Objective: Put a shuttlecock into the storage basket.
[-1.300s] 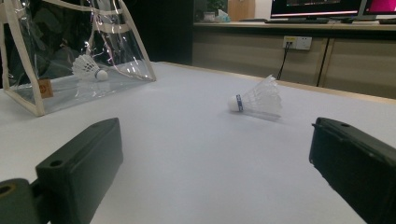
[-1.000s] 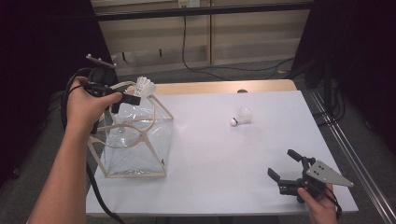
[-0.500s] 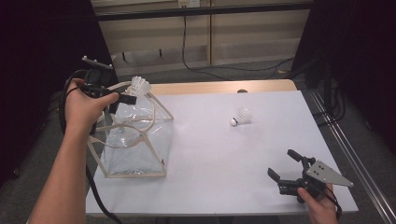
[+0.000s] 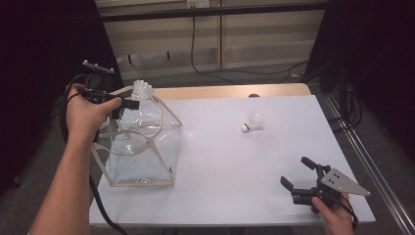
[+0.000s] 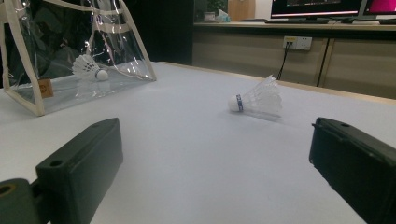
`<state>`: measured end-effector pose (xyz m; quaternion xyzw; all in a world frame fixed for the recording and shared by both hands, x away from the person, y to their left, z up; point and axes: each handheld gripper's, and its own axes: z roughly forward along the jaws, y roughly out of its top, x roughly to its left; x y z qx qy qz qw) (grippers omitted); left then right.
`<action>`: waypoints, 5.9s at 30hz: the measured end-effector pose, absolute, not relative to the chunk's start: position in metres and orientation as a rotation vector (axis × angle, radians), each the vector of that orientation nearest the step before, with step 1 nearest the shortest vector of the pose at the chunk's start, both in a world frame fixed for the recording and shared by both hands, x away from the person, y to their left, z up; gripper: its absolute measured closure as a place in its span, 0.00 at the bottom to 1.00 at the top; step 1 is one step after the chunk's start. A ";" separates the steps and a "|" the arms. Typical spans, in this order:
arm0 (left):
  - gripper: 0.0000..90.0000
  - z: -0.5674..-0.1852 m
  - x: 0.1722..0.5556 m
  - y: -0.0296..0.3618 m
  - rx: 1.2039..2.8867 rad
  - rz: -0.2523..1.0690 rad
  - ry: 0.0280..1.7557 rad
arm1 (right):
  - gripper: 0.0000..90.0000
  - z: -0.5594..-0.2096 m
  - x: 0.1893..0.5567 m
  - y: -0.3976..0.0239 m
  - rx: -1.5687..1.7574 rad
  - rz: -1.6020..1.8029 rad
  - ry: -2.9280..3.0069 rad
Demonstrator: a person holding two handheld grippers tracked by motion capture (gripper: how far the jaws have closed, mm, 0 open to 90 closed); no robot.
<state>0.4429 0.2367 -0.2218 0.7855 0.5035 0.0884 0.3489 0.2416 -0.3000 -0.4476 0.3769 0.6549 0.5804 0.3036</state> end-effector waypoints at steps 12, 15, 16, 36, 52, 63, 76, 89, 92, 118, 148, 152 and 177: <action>0.73 -0.226 0.443 0.239 2.020 0.249 1.340 | 0.03 -0.448 0.242 -0.300 1.000 1.538 1.735; 0.73 -0.227 0.444 0.241 2.021 0.254 1.344 | 0.03 -0.448 0.242 -0.300 1.002 1.537 1.736; 0.73 -0.228 0.444 0.242 2.023 0.250 1.345 | 0.03 -0.448 0.242 -0.300 1.003 1.536 1.736; 0.73 -0.242 0.447 0.251 2.006 0.265 1.421 | 0.03 -0.448 0.242 -0.300 1.001 1.538 1.734; 0.73 -0.251 0.450 0.250 2.011 0.262 1.449 | 0.03 -0.448 0.241 -0.300 1.002 1.541 1.734; 0.72 -0.255 0.451 0.245 2.026 0.249 1.452 | 0.03 -0.447 0.241 -0.300 1.003 1.542 1.734; 0.72 -0.257 0.453 0.243 2.061 0.234 1.446 | 0.03 -0.447 0.241 -0.300 1.001 1.541 1.734; 0.72 -0.258 0.454 0.242 2.065 0.236 1.455 | 0.03 -0.448 0.241 -0.300 1.001 1.541 1.735; 0.72 -0.258 0.454 0.242 2.071 0.242 1.458 | 0.03 -0.448 0.241 -0.300 1.004 1.542 1.734; 0.65 -0.269 0.460 0.237 2.091 0.231 1.450 | 0.03 -0.448 0.241 -0.301 1.002 1.541 1.733; 0.49 -0.243 0.446 0.232 2.087 0.107 1.296 | 0.03 -0.447 0.241 -0.301 1.003 1.538 1.733; 0.45 -0.240 0.443 0.229 2.092 0.094 1.254 | 0.03 -0.447 0.241 -0.301 1.003 1.538 1.732; 0.28 -0.229 0.426 0.193 2.135 -0.002 1.050 | 0.03 -0.448 0.241 -0.300 1.000 1.540 1.733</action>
